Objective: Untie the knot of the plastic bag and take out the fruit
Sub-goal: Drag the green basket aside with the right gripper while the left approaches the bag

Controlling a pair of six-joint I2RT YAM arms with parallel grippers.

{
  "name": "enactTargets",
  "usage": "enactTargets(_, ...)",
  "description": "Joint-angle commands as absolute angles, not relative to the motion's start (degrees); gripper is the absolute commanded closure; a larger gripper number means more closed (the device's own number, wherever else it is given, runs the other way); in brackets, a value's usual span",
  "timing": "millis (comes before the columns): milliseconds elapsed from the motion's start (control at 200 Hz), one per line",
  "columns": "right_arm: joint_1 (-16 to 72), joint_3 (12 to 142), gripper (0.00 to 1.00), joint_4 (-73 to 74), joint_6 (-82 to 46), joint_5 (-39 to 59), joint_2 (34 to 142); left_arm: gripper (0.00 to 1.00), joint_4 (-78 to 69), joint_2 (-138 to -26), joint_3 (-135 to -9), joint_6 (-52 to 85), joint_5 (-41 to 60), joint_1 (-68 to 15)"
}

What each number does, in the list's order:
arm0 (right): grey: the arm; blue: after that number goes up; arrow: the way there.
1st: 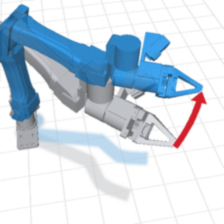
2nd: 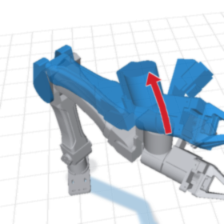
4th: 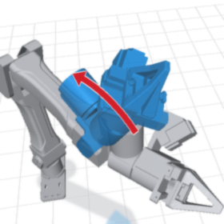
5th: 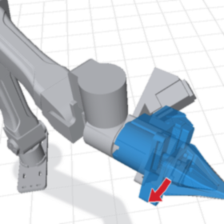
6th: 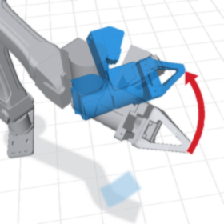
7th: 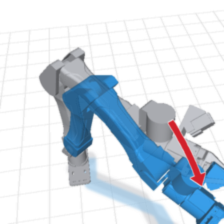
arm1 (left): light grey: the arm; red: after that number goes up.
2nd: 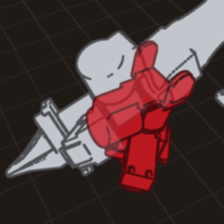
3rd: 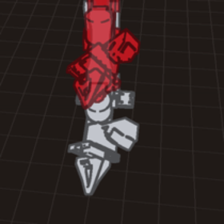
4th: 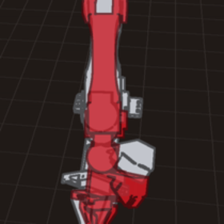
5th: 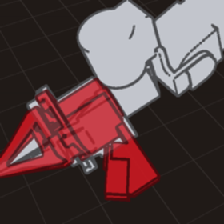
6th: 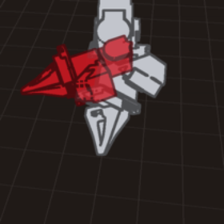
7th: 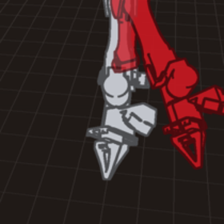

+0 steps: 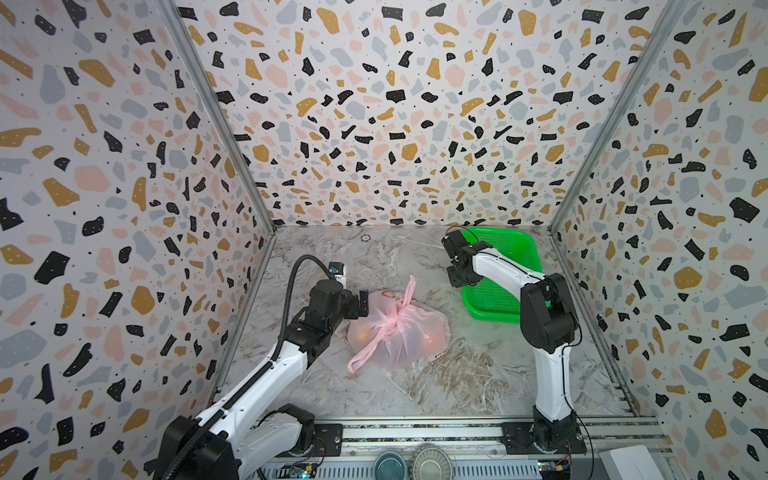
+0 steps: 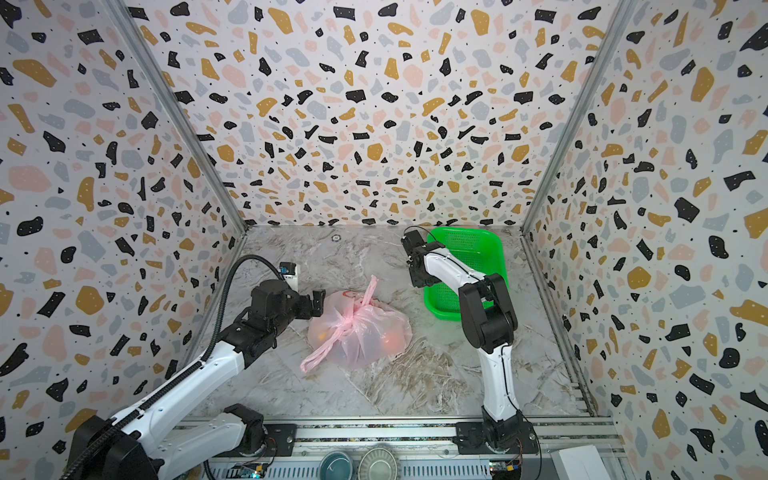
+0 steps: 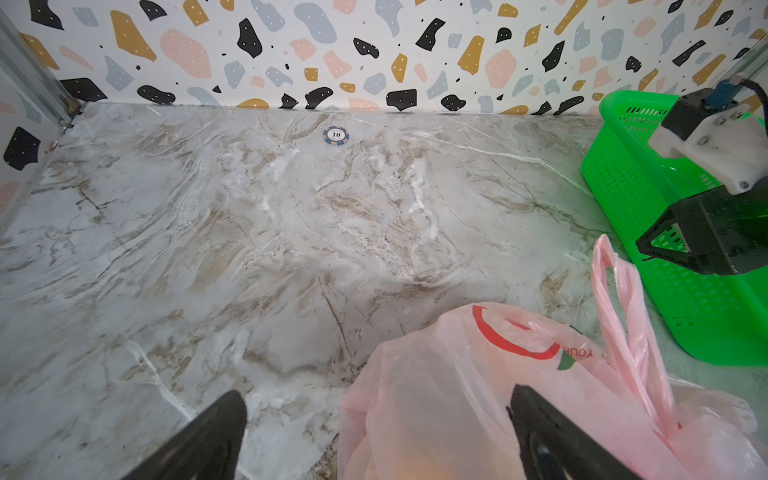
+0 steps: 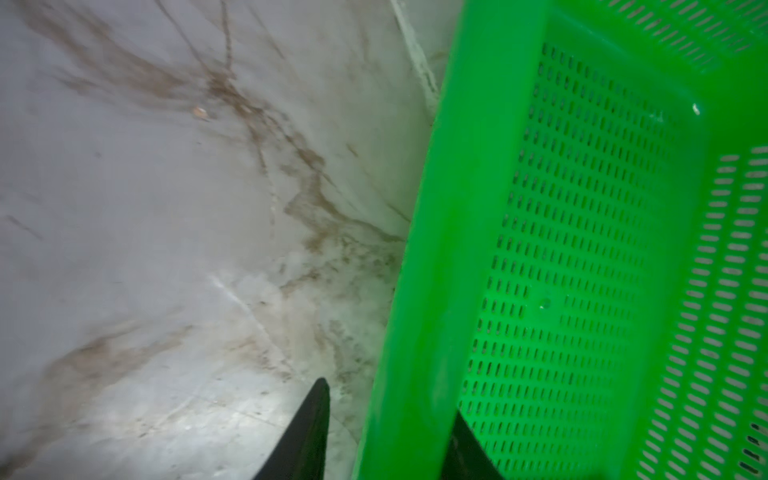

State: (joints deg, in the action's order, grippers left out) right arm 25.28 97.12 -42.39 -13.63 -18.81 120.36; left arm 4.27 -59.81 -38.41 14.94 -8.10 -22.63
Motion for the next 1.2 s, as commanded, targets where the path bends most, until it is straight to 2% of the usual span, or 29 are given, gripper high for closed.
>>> enactTargets(0, 23.2, 96.9, 0.61, -43.7, -10.1, -21.0, 117.1, 0.00, 2.2, -60.3, -39.2, 15.7, -9.1, -22.8)
enactTargets(265, 20.5, 101.1, 0.61, -45.3, -3.2, -27.7, 121.6, 0.00, 1.3, -61.9, -39.5, 16.0, -9.0, -22.8)
enactTargets(956, 16.2, 108.4, 0.60, -44.6, -0.8, -29.0, 127.1, 0.00, 1.4, -65.4, -41.1, 15.0, -9.1, -22.8)
enactTargets(1056, 16.6, 110.9, 0.58, -47.1, -1.3, -26.7, 126.3, 0.00, 2.1, -65.3, -41.5, 14.6, -9.2, -22.8)
enactTargets(1196, 18.9, 111.0, 0.48, -49.5, -1.4, -22.7, 121.1, 0.00, 3.9, -64.4, -41.8, 13.9, -9.9, -22.8)
